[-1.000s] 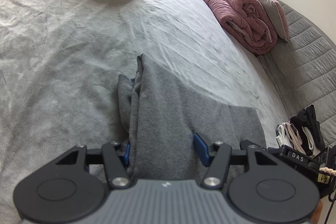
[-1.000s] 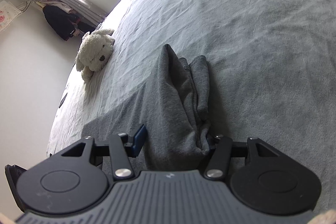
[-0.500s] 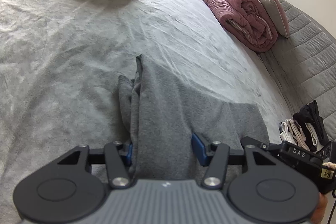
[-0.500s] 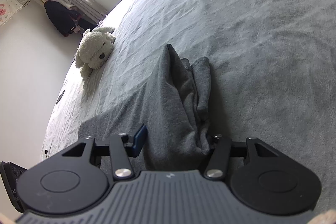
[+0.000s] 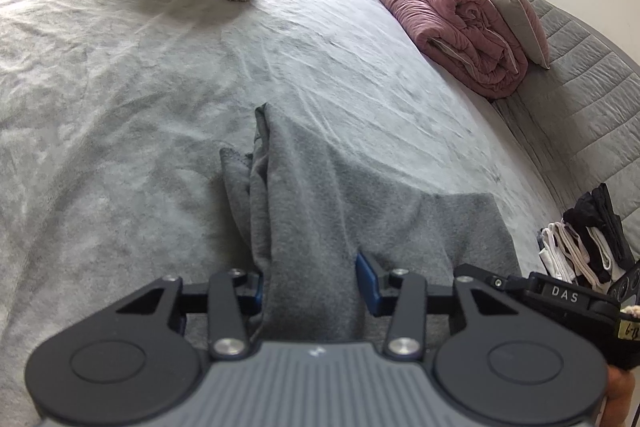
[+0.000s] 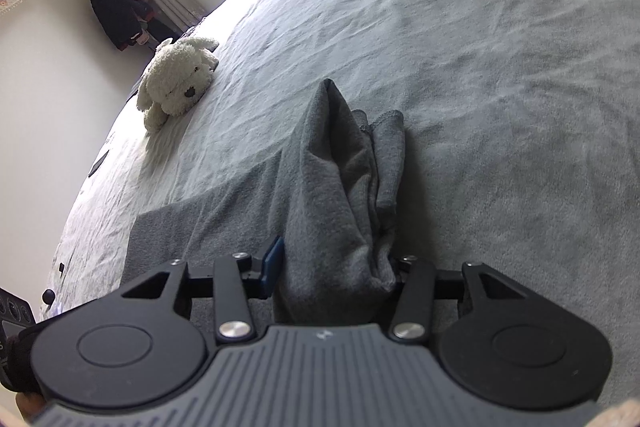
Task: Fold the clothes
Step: 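Lift the pinched side edge with both grippers and fold it over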
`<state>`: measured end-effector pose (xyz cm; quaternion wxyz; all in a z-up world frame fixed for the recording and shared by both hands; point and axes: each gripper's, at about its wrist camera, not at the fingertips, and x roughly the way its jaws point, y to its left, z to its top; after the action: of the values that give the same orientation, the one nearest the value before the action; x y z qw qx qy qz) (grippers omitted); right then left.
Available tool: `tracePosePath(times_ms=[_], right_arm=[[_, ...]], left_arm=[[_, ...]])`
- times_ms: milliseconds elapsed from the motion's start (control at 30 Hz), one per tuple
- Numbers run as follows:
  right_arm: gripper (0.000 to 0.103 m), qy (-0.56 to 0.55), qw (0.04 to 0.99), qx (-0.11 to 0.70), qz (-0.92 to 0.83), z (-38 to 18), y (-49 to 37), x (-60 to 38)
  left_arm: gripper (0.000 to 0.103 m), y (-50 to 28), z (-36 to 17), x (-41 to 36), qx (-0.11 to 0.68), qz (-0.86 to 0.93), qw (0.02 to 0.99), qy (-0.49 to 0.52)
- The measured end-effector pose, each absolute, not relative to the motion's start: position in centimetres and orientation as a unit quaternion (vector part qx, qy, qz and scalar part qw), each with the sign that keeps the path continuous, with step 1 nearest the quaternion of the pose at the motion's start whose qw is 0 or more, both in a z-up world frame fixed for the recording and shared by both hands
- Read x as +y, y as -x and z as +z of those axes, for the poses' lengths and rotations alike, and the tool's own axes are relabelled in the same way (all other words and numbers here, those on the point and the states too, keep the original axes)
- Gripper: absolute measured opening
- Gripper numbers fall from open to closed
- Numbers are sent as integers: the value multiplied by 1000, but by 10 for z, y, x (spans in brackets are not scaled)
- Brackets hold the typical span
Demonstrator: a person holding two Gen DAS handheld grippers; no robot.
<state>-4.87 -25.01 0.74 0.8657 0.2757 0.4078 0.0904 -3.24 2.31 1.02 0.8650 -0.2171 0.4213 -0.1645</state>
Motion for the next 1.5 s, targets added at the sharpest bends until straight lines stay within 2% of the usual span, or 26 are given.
tracePosePath(times_ms=[133, 267, 400, 567, 833, 1500], right_arm=[[48, -265, 871, 403, 88, 8, 50, -248], [47, -246, 879, 399, 85, 11, 51, -243], [43, -223, 888, 394, 85, 15, 52, -237], [38, -204, 895, 387, 88, 19, 54, -234], [31, -157, 912, 369, 91, 22, 59, -224], [30, -92, 937, 326, 84, 45, 74, -219]], left_arm=[[43, 33, 11, 21, 420, -161, 868, 213], [35, 34, 13, 22, 420, -160, 867, 217], [33, 36, 17, 20, 413, -159, 872, 208], [22, 41, 24, 17, 399, -163, 882, 188], [20, 44, 28, 14, 390, -165, 890, 170], [20, 66, 51, 4, 330, -191, 915, 133]])
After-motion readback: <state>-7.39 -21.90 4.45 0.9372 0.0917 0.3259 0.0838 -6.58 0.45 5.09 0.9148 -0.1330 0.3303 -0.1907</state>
